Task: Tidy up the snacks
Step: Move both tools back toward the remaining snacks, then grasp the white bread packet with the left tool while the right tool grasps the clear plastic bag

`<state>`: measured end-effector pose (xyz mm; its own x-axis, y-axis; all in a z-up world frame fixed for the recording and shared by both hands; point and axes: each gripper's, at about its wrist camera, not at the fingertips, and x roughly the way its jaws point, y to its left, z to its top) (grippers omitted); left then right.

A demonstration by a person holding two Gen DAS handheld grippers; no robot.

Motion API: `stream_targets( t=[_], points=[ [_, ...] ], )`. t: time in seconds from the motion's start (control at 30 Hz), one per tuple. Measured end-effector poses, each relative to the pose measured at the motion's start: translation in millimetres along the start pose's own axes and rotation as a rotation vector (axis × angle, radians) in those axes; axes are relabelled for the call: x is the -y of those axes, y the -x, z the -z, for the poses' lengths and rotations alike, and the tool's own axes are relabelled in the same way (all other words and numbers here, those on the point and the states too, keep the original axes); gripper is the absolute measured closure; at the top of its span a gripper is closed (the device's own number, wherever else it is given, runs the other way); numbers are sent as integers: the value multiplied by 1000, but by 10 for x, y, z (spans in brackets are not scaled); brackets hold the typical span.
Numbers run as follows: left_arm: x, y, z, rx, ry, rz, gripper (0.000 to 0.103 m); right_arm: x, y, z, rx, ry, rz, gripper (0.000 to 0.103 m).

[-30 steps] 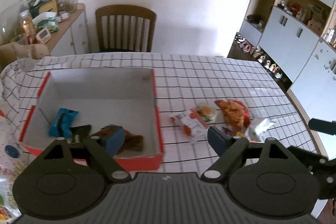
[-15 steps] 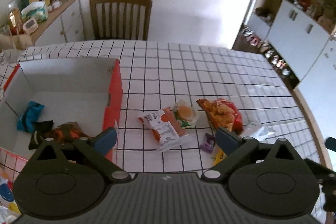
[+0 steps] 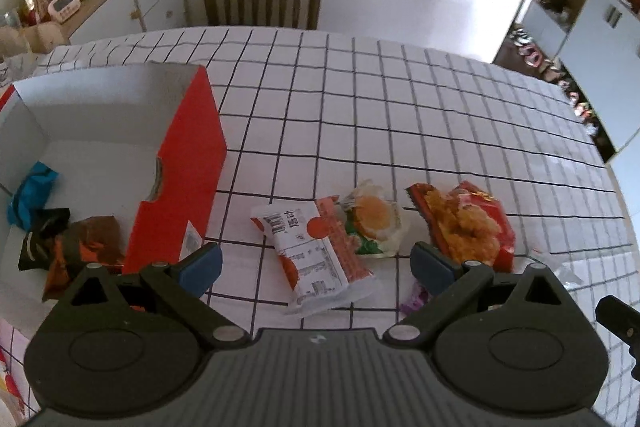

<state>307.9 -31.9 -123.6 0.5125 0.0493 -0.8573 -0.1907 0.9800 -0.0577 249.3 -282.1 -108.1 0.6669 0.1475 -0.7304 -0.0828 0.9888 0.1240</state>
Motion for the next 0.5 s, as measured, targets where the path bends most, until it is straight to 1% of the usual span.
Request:
stream_targets(
  t=[0.1,0.27,0.5],
  points=[
    [8,-108,-26,-10,27,-28,2,37,-170,-27,-31,-40,4,2],
    [-4,-278,-44,-51,72,-43,2,77,-464,-65,-95,-129,16,3],
    [23,-482,-27,-80,78,-75,2,80,-831,-42,-176,-203,34,4]
  ],
)
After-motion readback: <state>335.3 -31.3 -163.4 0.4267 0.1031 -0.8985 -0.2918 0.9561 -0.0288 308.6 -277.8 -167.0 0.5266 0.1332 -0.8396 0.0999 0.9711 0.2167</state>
